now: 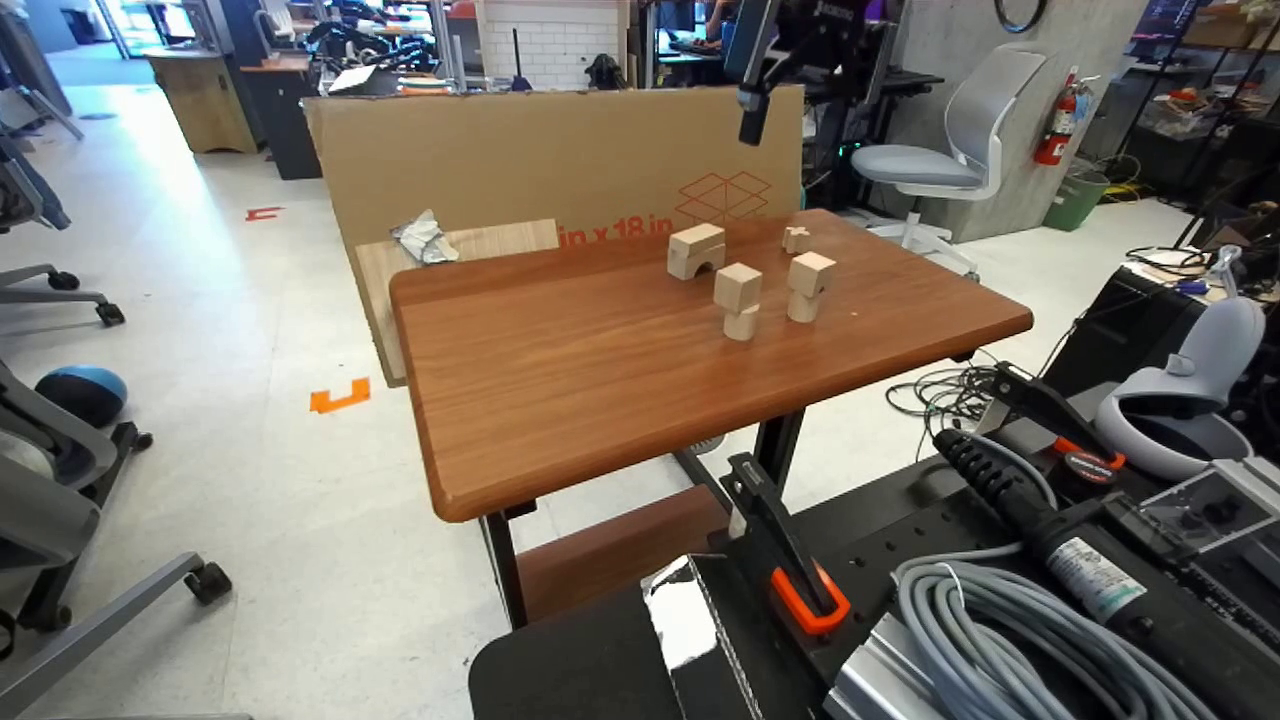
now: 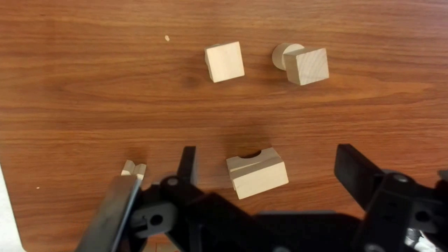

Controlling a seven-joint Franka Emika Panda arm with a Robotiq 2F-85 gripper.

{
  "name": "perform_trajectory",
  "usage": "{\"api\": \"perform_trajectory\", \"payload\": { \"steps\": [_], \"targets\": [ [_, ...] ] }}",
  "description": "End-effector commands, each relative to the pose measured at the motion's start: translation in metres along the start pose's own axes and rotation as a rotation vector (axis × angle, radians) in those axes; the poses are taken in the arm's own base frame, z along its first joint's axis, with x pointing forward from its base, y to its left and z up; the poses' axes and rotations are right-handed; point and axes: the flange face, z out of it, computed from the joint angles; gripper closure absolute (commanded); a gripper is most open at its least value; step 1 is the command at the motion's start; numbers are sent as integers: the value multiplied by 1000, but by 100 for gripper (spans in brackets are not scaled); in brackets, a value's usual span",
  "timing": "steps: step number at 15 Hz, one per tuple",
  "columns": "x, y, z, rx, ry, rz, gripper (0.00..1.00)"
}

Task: Move the rectangular block on the object to the right

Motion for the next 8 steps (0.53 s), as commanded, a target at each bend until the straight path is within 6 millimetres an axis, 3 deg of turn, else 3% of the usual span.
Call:
{"api": "perform_trajectory", "payload": {
  "steps": [1, 8],
  "targets": [
    [25, -2, 22, -35, 17, -42, 0],
    [45, -13, 56, -116, -21, -129, 0]
  ]
}}
